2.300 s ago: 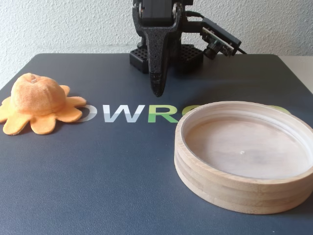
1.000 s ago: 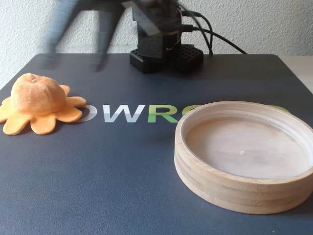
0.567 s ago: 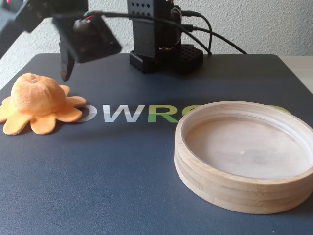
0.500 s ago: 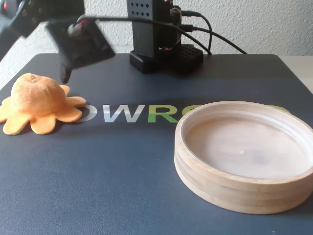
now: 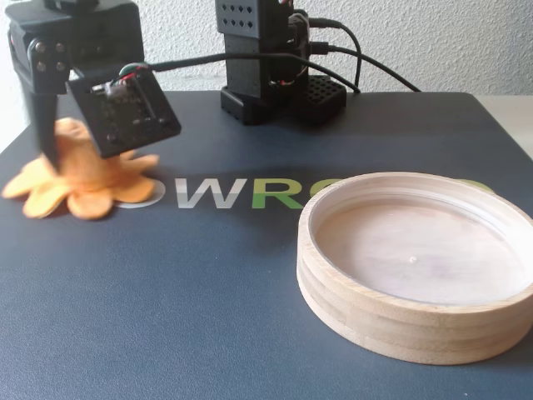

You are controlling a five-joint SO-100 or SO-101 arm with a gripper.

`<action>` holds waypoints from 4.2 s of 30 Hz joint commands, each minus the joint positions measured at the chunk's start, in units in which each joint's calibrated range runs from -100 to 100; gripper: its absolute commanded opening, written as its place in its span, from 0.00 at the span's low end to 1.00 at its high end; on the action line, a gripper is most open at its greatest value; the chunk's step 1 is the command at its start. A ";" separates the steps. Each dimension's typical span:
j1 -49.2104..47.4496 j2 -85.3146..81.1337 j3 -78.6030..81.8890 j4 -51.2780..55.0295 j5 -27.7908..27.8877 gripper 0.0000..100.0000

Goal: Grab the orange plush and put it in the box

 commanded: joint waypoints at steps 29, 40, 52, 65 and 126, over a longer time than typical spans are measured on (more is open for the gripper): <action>-35.58 -12.28 -19.97 3.77 -4.07 0.01; -46.79 -11.26 -17.71 -1.88 -9.05 0.01; -51.05 -9.07 -16.89 -5.19 -8.95 0.01; -49.70 -8.99 -16.71 -5.10 -6.54 0.34; -32.67 -34.37 15.29 -10.58 -2.97 0.09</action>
